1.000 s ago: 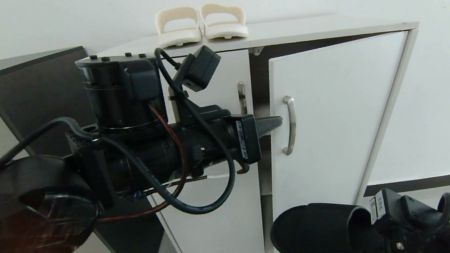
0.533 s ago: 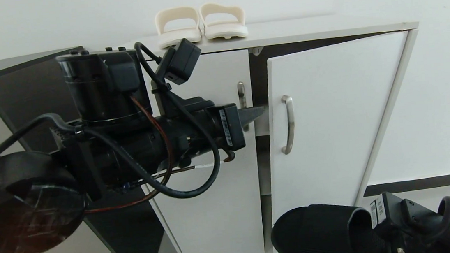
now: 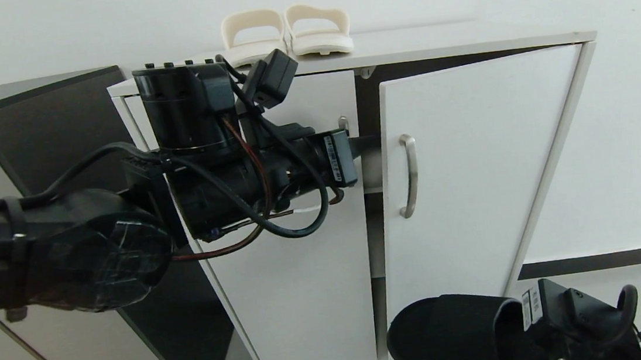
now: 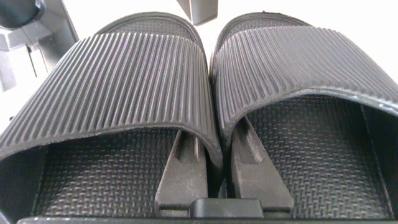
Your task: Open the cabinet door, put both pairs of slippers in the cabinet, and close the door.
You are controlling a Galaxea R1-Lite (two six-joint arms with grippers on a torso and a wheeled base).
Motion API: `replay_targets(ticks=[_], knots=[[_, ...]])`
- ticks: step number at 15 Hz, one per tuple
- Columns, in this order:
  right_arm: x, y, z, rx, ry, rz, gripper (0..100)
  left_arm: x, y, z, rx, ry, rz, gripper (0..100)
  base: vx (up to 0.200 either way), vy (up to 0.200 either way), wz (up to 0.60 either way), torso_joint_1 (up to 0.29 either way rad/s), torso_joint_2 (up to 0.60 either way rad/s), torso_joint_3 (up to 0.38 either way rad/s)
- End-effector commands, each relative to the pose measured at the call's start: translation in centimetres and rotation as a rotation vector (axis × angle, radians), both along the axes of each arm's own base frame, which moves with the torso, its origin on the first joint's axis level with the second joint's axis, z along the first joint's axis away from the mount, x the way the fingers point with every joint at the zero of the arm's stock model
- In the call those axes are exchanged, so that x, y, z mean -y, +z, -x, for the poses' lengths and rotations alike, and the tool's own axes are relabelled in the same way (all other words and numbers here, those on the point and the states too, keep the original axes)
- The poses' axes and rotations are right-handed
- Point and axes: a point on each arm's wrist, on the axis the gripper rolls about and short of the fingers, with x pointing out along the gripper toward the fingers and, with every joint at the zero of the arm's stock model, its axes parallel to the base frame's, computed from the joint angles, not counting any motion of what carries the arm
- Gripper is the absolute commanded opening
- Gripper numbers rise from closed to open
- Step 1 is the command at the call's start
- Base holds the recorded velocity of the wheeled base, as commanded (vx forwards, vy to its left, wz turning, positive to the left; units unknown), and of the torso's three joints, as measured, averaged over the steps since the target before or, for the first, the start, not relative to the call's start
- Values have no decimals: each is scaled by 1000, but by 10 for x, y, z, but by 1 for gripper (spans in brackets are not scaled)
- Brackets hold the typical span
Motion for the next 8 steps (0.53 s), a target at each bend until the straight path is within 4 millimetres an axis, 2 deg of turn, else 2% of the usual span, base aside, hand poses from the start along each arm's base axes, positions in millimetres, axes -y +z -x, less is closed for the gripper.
replay_targets(ticks=[1,8], knots=[[-2,-3,1,-9,10,10,0,10,-6,-13,-4,1,-4,0,0,0,0,0,0,0],[-3,-4,0,-13,8,17,0,15,1,-19,18,1,14,0,0,0,0,0,0,0]])
